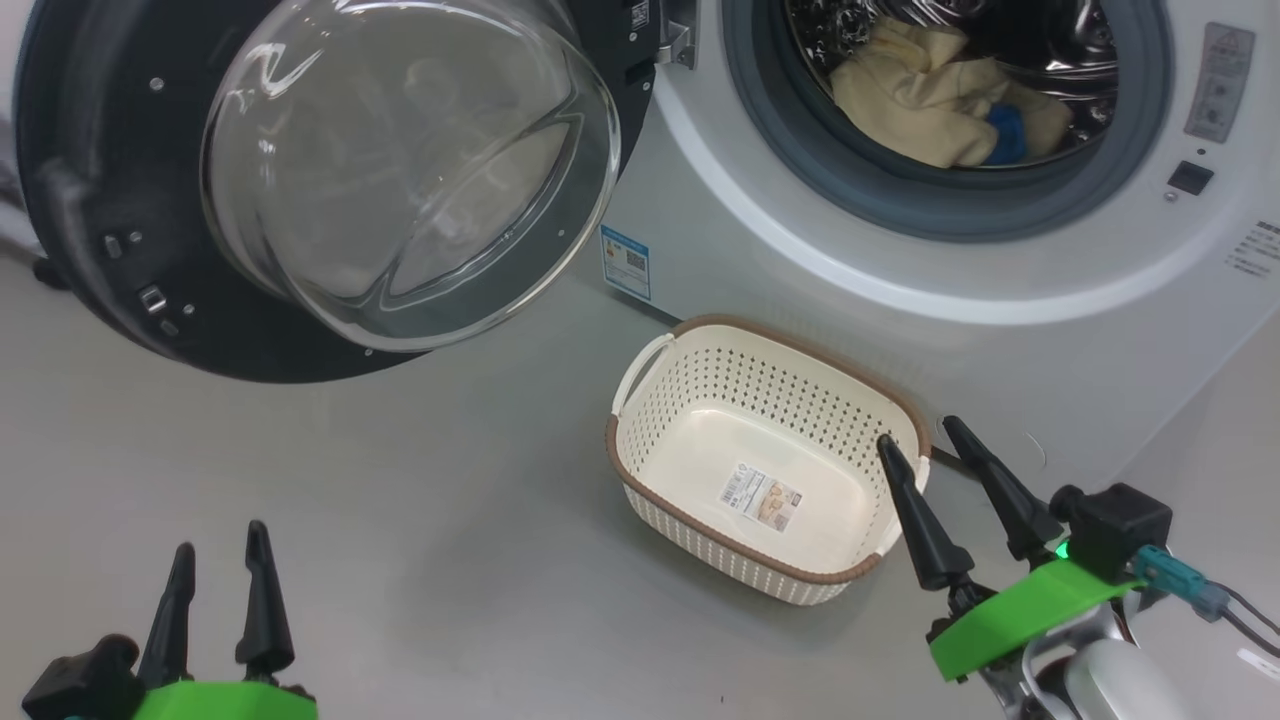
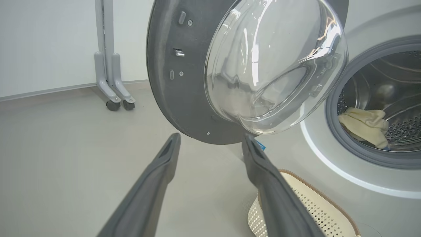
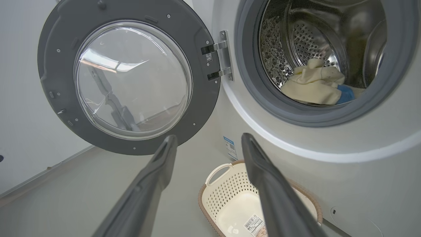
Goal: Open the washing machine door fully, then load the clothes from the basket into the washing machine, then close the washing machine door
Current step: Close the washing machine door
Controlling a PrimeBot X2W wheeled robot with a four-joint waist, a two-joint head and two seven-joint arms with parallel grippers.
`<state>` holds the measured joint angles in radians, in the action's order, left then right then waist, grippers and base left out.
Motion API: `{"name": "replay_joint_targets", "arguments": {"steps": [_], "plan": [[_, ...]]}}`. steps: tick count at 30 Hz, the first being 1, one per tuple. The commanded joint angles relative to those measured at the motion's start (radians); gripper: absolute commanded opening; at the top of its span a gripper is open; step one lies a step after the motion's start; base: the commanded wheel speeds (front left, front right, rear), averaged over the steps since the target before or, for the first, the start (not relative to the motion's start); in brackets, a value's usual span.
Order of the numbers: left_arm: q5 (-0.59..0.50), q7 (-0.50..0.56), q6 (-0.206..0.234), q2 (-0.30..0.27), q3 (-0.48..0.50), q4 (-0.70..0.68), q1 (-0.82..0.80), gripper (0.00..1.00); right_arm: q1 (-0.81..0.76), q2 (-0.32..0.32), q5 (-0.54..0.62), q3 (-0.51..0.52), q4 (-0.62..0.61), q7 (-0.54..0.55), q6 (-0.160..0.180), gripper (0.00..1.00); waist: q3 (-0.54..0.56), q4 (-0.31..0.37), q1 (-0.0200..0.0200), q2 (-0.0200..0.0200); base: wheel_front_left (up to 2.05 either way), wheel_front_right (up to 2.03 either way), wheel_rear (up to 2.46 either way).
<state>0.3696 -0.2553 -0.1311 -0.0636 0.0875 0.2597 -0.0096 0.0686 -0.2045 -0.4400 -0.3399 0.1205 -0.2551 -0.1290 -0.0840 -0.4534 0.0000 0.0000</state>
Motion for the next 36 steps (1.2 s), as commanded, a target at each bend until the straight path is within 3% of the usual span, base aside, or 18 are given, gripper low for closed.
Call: {"name": "replay_joint_targets", "arguments": {"steps": [1, 12, 13, 14, 15, 16, 20, 25, 32, 36], "plan": [[-0.009, -0.006, 0.0, -0.005, 0.04, -0.039, -0.015, 1.0, 0.038, -0.016, -0.007, -0.02, -0.024, -0.007, -0.002, 1.0, 0.002, -0.009, 0.0, 0.0, 0.0, 0.0, 0.0], [0.007, -0.006, 0.0, 0.004, 0.041, -0.06, -0.014, 1.0, 0.04, -0.018, -0.008, -0.024, -0.026, -0.007, -0.002, 1.0, -0.003, -0.026, 0.0, 0.0, 0.0, 0.0, 0.0], [0.016, -0.006, 0.0, 0.003, 0.04, -0.069, -0.019, 0.84, 0.04, -0.017, -0.008, -0.025, -0.027, -0.007, -0.002, 1.0, -0.006, -0.026, 0.0, 0.0, 0.0, 0.0, 0.0], [0.025, -0.006, 0.0, -0.001, 0.045, -0.082, -0.026, 0.39, 0.04, -0.017, -0.007, -0.025, -0.027, -0.007, -0.002, 1.0, -0.011, -0.025, 0.0, 0.0, 0.0, 0.0, 0.0], [0.038, -0.006, 0.0, -0.007, 0.051, -0.093, -0.034, 0.16, 0.04, -0.016, -0.007, -0.026, -0.028, -0.007, -0.002, 1.0, -0.016, -0.024, 0.0, 0.0, 0.0, 0.0, 0.0], [0.051, -0.006, 0.0, -0.018, 0.054, -0.106, -0.045, 0.0, 0.042, -0.016, -0.007, -0.025, -0.028, -0.007, -0.002, 1.0, -0.022, -0.022, 0.0, 0.0, 0.0, 0.0, 0.0], [0.1, -0.006, 0.0, -0.065, 0.077, -0.157, -0.087, 0.0, 0.045, -0.015, -0.006, -0.019, -0.029, -0.007, -0.002, 1.0, -0.04, -0.019, 0.0, 0.0, 0.0, 0.0, 0.0], [0.219, -0.006, 0.0, -0.196, 0.116, -0.234, -0.18, 0.0, 0.057, -0.019, 0.0, -0.008, -0.035, -0.007, -0.002, 1.0, -0.075, -0.013, 0.0, 0.0, 0.0, 0.0, 0.0], [0.559, 0.024, 0.0, -0.466, 0.15, -0.184, -0.369, 0.0, 0.082, -0.025, 0.013, 0.006, -0.04, -0.007, -0.002, 1.0, -0.132, -0.009, 0.0, 0.0, 0.0, 0.0, 0.0], [0.774, 0.107, 0.0, -0.581, 0.147, -0.071, -0.497, 0.0, 0.098, -0.027, 0.018, 0.006, -0.039, -0.007, -0.002, 1.0, -0.16, -0.009, 0.0, 0.0, 0.0, 0.0, 0.0]]}}
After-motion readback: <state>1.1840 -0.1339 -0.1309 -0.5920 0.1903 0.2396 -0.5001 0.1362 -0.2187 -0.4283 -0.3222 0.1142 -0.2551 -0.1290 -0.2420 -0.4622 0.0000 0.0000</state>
